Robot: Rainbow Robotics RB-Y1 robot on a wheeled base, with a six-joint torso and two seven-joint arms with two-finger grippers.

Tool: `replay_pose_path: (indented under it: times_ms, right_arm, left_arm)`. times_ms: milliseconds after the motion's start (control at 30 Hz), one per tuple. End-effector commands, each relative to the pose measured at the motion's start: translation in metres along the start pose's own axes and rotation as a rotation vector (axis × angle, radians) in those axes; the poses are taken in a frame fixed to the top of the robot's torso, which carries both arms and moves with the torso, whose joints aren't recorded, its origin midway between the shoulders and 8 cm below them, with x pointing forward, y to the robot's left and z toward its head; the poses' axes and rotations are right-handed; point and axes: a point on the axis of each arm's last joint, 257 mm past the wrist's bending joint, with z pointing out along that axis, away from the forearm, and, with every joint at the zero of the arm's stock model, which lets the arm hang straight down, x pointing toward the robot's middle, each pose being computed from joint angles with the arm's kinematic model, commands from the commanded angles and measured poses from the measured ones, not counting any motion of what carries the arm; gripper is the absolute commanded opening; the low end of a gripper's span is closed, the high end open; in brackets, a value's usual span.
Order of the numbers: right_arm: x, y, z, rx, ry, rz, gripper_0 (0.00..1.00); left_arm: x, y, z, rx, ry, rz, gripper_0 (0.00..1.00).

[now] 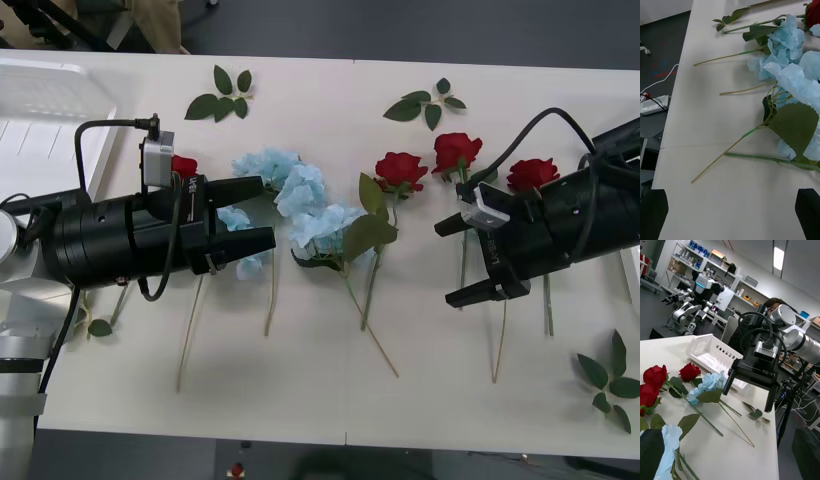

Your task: Put the red flowers into the right box and the blue flowers into the left box

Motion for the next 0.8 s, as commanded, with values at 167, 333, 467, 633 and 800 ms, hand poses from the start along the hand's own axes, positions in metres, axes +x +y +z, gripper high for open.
replay_pose_path:
  times_ms: [167, 333, 467, 633, 800]
  right_arm:
    - [0.002, 0.021, 0.013, -0.023, 0.013, -0.058, 1.0]
    - [-0.012, 0.024, -0.002, -0.016, 0.02, -0.02, 1.0]
    - [-0.017, 0.021, -0.013, 0.006, 0.023, 0.192, 1.0]
    - [-0.018, 0.0, -0.031, 0.092, 0.018, 0.479, 1.0]
    - [-0.01, -0.034, -0.057, 0.236, 0.012, 0.701, 1.0]
  left_arm:
    - [-0.031, 0.006, -0.001, 0.019, -0.067, -0.064, 1.0]
    - [-0.064, 0.025, -0.027, -0.003, 0.046, -0.129, 1.0]
    - [-0.078, 0.035, -0.051, -0.054, 0.132, -0.24, 1.0]
    - [-0.067, 0.059, -0.086, -0.196, 0.248, -0.363, 1.0]
    - [-0.04, 0.088, -0.124, -0.33, 0.327, -0.504, 1.0]
